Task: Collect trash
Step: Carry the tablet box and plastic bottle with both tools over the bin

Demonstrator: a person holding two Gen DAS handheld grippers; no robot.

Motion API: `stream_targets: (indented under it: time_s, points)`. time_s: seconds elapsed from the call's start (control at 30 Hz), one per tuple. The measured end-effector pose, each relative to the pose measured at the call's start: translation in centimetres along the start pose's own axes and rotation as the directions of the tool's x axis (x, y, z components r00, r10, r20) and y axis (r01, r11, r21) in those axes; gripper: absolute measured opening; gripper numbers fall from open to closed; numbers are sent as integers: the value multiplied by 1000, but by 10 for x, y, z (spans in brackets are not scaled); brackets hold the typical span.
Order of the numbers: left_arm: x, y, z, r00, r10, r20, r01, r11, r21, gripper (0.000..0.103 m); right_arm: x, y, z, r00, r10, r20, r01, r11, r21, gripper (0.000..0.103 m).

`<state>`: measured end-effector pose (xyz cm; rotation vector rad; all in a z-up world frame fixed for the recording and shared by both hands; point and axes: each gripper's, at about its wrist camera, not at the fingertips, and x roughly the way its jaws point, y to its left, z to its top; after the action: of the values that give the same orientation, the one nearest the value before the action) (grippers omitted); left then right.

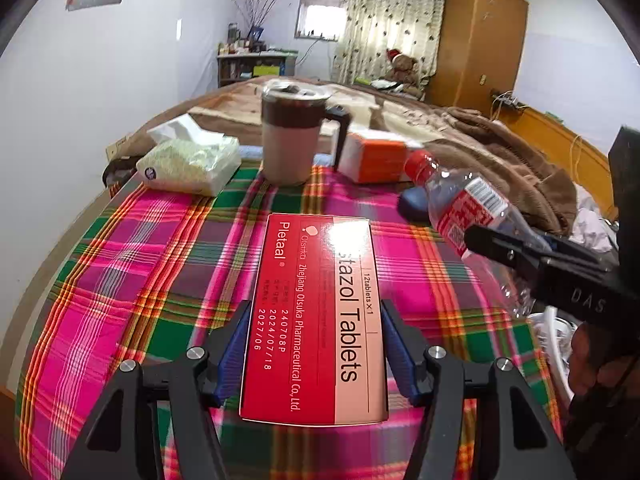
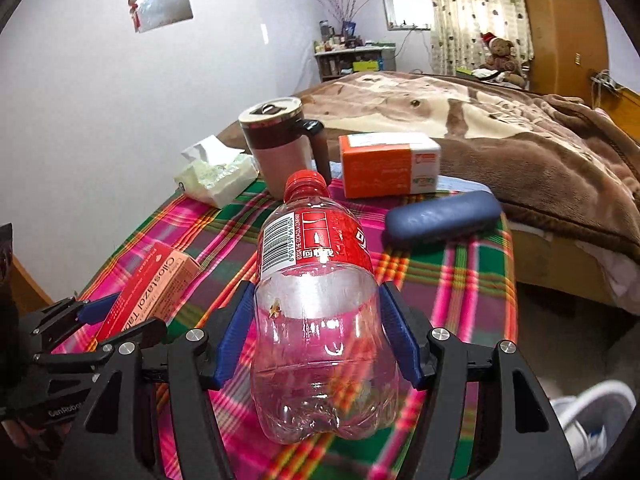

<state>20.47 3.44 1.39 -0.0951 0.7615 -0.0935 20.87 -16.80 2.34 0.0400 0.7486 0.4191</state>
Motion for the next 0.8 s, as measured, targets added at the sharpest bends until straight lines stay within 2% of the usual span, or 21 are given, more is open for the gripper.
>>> stream_targets:
  time_s: [0.4, 0.8]
  points:
    - [-49, -60, -19, 992, -109, 68, 105, 992, 70, 62, -78, -35, -41, 992, -84, 95, 75, 992, 100, 64]
    - [-63, -138, -34, 965, -254, 60, 242, 956, 165, 62, -142, -81, -79, 960, -243, 138, 211, 954, 214, 64]
